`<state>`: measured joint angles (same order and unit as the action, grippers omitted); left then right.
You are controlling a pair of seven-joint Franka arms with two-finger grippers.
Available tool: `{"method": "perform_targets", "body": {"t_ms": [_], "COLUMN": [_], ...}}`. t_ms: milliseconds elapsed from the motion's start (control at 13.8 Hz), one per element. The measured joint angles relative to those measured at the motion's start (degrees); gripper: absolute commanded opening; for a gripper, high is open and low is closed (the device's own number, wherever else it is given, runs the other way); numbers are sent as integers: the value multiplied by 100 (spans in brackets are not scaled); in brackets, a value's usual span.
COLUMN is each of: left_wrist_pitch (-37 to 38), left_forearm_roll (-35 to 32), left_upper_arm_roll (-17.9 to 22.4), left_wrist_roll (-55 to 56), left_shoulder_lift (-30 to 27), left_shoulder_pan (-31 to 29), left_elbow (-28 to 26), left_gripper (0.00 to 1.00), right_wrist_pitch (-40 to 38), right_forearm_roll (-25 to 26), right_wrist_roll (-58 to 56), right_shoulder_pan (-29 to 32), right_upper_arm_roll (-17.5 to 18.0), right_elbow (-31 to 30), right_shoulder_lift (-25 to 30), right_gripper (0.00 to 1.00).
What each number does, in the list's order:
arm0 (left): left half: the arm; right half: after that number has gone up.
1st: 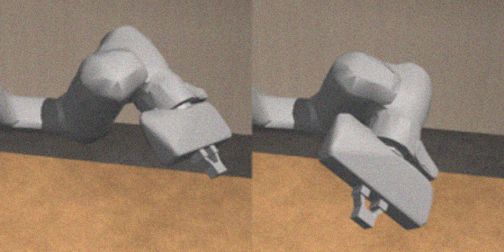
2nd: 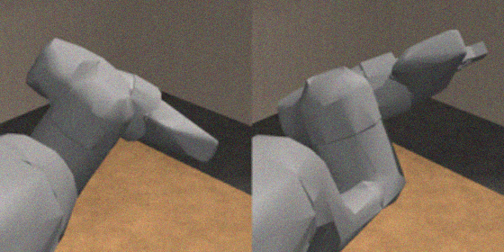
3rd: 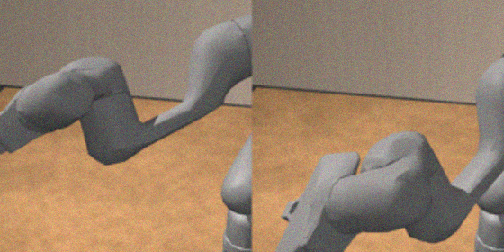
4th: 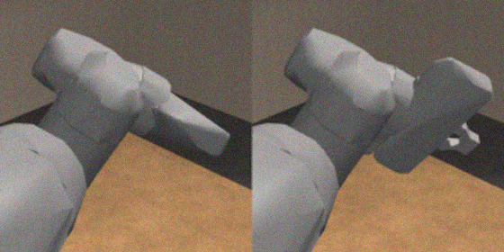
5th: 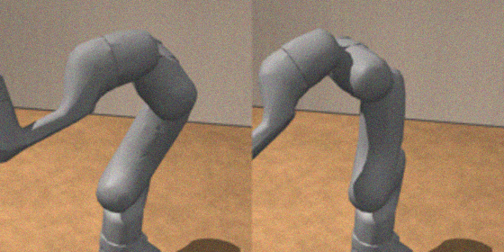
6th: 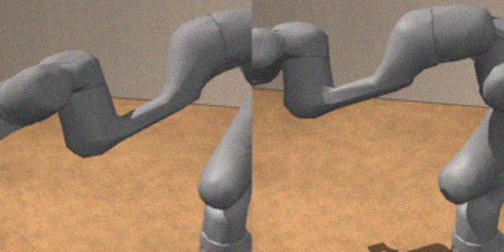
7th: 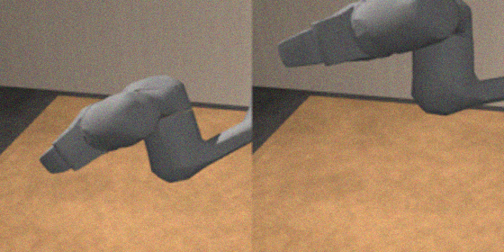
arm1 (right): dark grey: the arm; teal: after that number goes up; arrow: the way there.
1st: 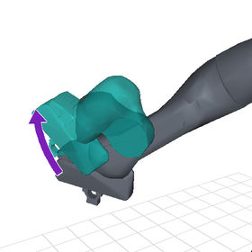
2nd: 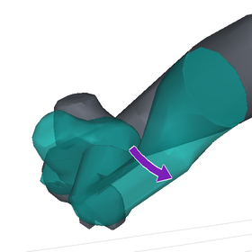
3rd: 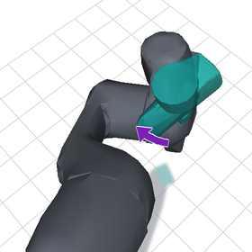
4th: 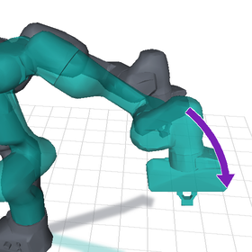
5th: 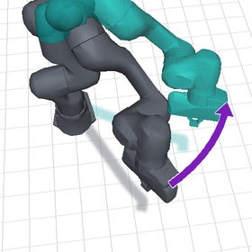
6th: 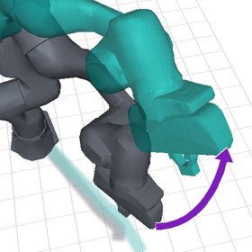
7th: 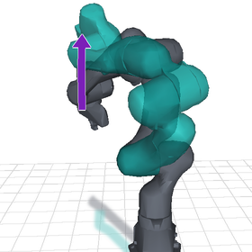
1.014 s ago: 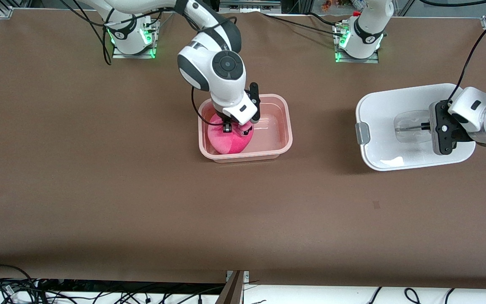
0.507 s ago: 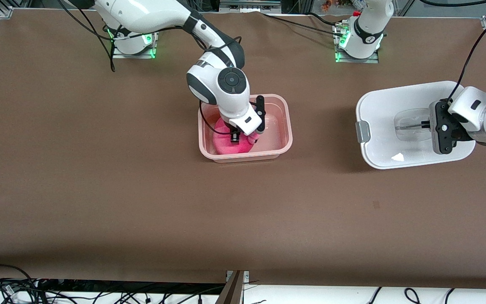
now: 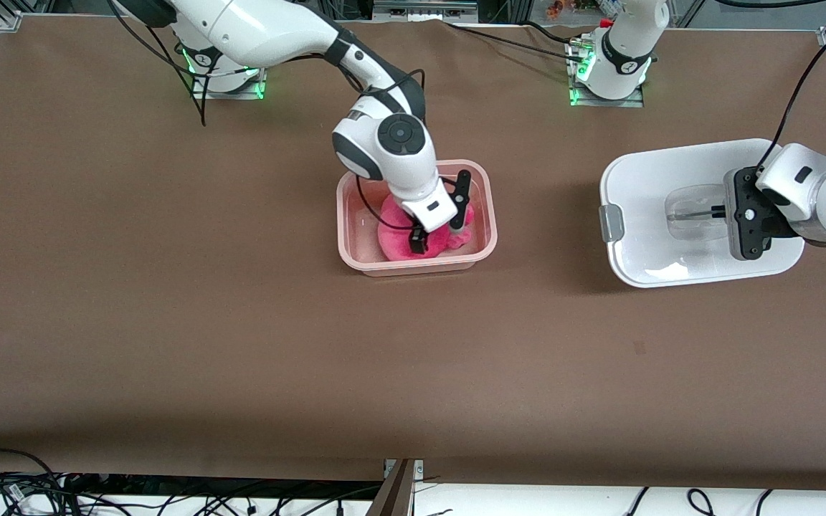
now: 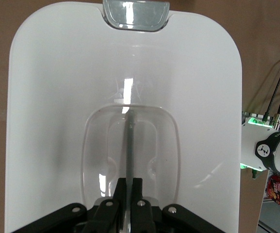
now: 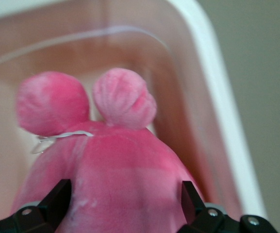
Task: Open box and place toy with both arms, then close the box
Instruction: 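Release the toy in the box and withdraw the right gripper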
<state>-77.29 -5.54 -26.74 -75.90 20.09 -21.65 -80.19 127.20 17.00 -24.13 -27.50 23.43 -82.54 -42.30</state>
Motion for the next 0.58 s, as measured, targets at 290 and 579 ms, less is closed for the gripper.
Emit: {"method": "perform_targets", "body": {"t_ms": [290,579], "left_wrist_pitch": [-1,-42], "left_forearm_roll": [355,466], "left_upper_arm_roll": [-116,-265], "left_wrist_roll": [55,466], "left_shoulder_lift": [-3,19], "left_shoulder_pan": [151,944], "left_elbow": [74,72], "left_gripper": [0,0], "right_wrist_pitch": [-2250,-3067], "right_forearm_roll": [-113,-605], "right_wrist_roll": [1,0], "right_shoulder_pan": [535,1563], "right_upper_arm_roll": [83,67], "right_elbow": [1112,1698], "right_shoulder_lift": [634,1301], "right_gripper": [100,100]}}
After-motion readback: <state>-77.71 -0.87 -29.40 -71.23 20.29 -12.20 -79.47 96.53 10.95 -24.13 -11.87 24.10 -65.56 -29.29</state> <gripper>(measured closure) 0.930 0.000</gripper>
